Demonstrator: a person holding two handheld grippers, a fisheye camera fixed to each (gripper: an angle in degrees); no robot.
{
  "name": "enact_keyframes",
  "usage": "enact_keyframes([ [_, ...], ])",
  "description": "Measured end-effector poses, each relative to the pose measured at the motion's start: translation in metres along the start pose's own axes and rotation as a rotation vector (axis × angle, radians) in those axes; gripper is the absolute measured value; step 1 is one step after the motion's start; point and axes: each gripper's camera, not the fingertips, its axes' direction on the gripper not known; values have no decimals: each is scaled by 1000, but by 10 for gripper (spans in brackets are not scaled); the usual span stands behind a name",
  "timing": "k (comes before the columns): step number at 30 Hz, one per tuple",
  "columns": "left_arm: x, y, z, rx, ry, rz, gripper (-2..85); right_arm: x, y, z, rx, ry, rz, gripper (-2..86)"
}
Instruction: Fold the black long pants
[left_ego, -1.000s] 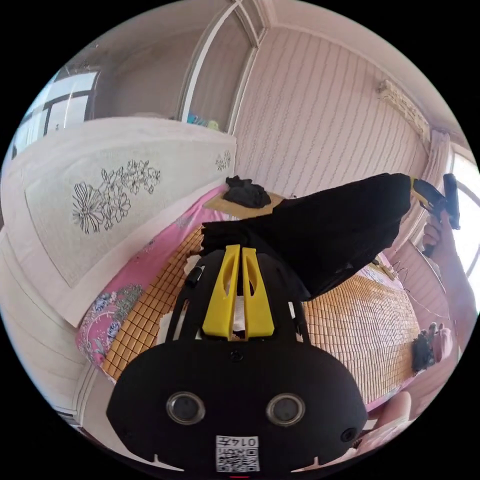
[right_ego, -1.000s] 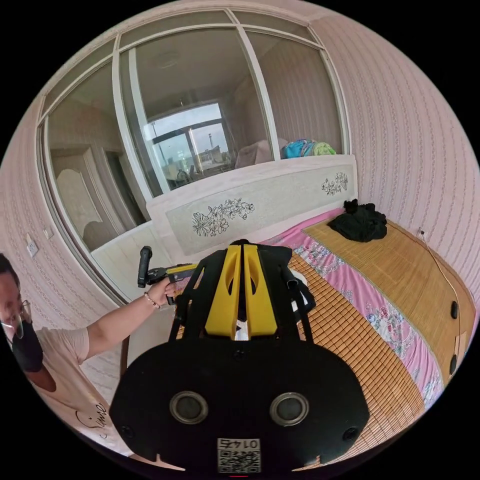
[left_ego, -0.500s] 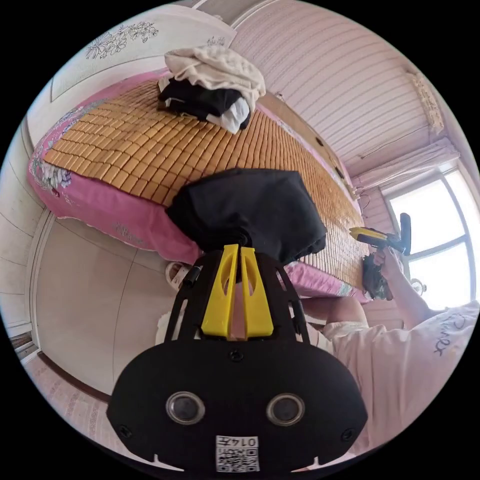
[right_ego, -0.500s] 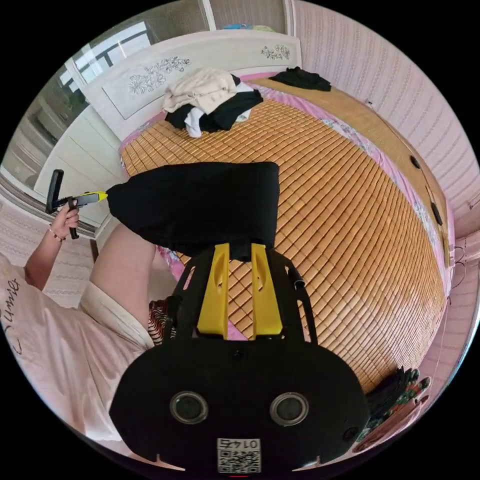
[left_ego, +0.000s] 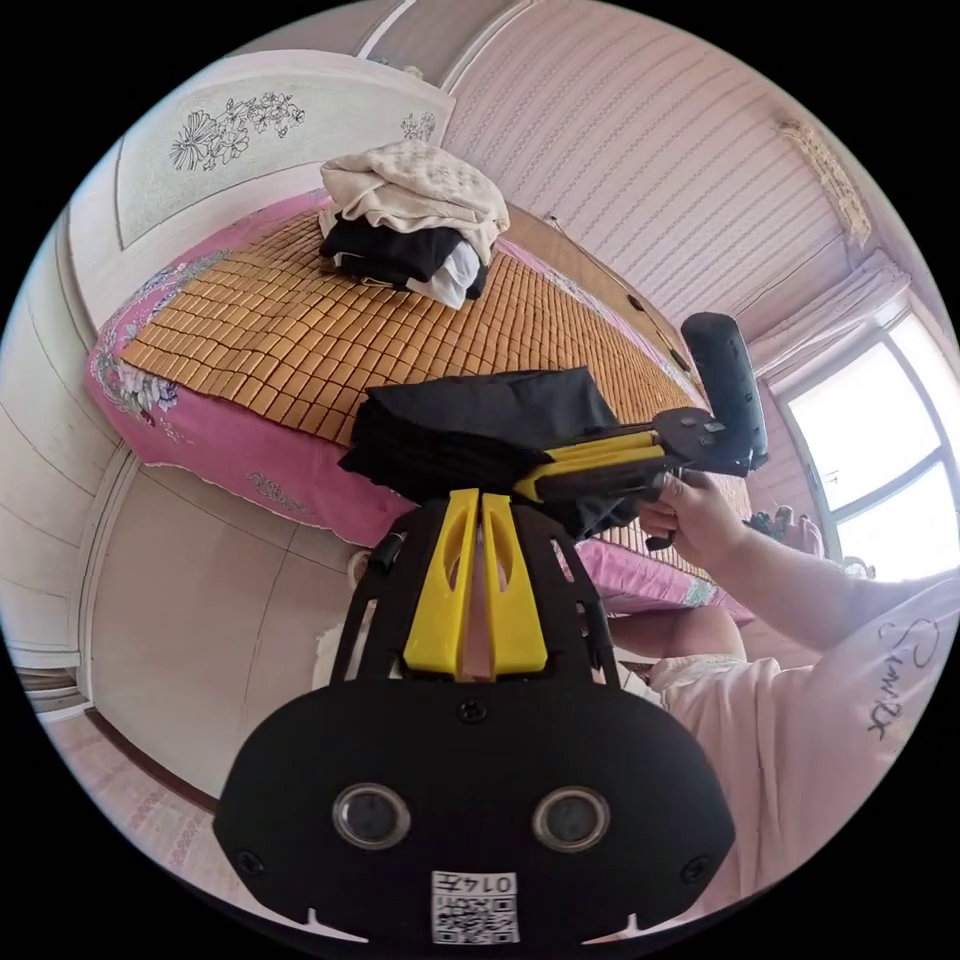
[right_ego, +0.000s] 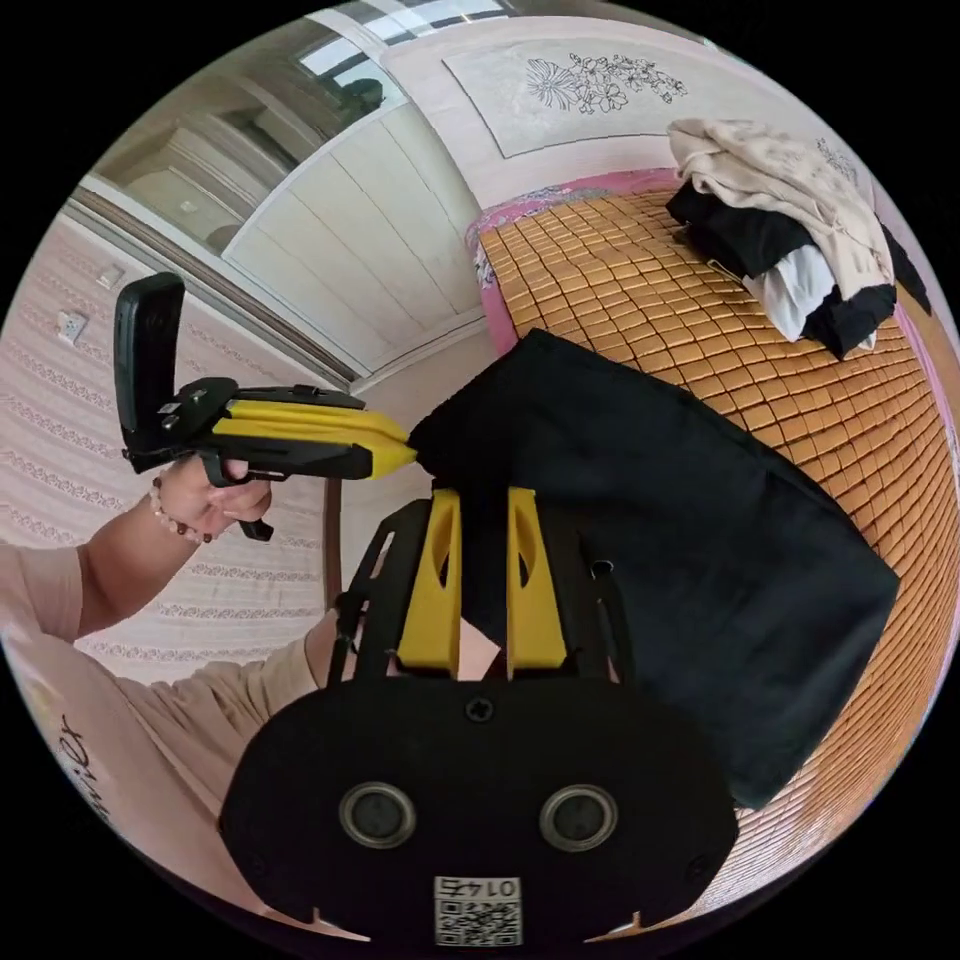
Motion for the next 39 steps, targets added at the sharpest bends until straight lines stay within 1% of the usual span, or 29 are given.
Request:
enact_keyframes([
  [2, -3, -4, -1, 13, 81, 8, -9, 12, 19, -37, 28, 7, -3, 23],
  [3, -3, -6, -1, 8, 73, 9, -9, 20, 34, -63, 49, 63, 15, 18],
  [4, -2, -9, -2, 0, 0, 12, -9, 29, 51, -91, 72, 146, 53, 14],
  [5, -2, -11, -2, -6, -59, 30, -9, 35, 60, -105, 88, 170, 74, 13],
  [7, -5, -12, -2, 1, -39, 35, -9, 60, 95, -160, 144, 177, 168, 10],
  [9, -11, -14, -4, 18, -8, -11, -9, 75, 125, -205, 206, 196, 241, 8],
  [11, -11, -27, -9, 66, 25, -26, -10, 88, 154, -258, 296, 214, 315, 8],
  [12, -9, -33, -12, 83, 27, -20, -10, 95, 173, -301, 375, 228, 357, 8],
  [13, -2, -49, -19, 124, 29, 2, -10, 99, 192, -350, 469, 248, 384, 8],
  [14, 8, -68, -30, 171, 35, 39, -10, 100, 202, -376, 518, 263, 397, 8],
  [16, 23, -97, -50, 260, 44, 86, -9, 95, 249, -482, 717, 355, 447, 9],
  [17, 31, -114, -66, 318, 45, 113, -9, 92, 262, -507, 764, 386, 457, 9],
  [18, 35, -121, -75, 345, 41, 126, -9, 85, 292, -555, 848, 453, 477, 10],
  [19, 41, -130, -92, 387, 11, 153, -9, 79, 322, -594, 881, 526, 525, 10],
  [20, 44, -134, -108, 418, -46, 173, -9, 76, 338, -611, 895, 562, 542, 11],
  [22, 38, -131, -126, 441, -97, 166, -9, 62, 410, -661, 973, 679, 631, 14],
  [24, 18, -124, -133, 405, -103, 122, -9, 58, 465, -679, 991, 704, 728, 17],
  [26, -12, -110, -120, 318, -149, 32, -9, 62, 515, -680, 983, 664, 814, 23],
  [28, -34, -101, -96, 233, -158, -51, -9, 81, 567, -660, 893, 615, 969, 37],
  [29, -46, -94, -77, 195, -196, -97, -9, 87, 579, -652, 862, 612, 1012, 44],
  [31, -63, -84, -48, 115, -223, -189, -9, 112, 622, -616, 712, 606, 1226, 74],
  [32, -71, -79, -31, 67, -198, -248, -9, 116, 631, -607, 679, 600, 1276, 81],
  [33, -72, -78, -24, 54, -175, -256, -9, 122, 646, -592, 647, 565, 1340, 86],
  [34, -70, -78, -13, 34, -140, -254, -8, 124, 654, -583, 645, 513, 1363, 91],
  [36, -61, -87, 1, -4, -136, -245, -5, 125, 651, -576, 659, 468, 1348, 94],
  [38, -45, -109, 22, -51, -146, -206, 12, 132, 634, -571, 600, 442, 1304, 96],
  [39, -41, -116, 29, -65, -149, -193, 22, 140, 618, -565, 530, 426, 1264, 98],
])
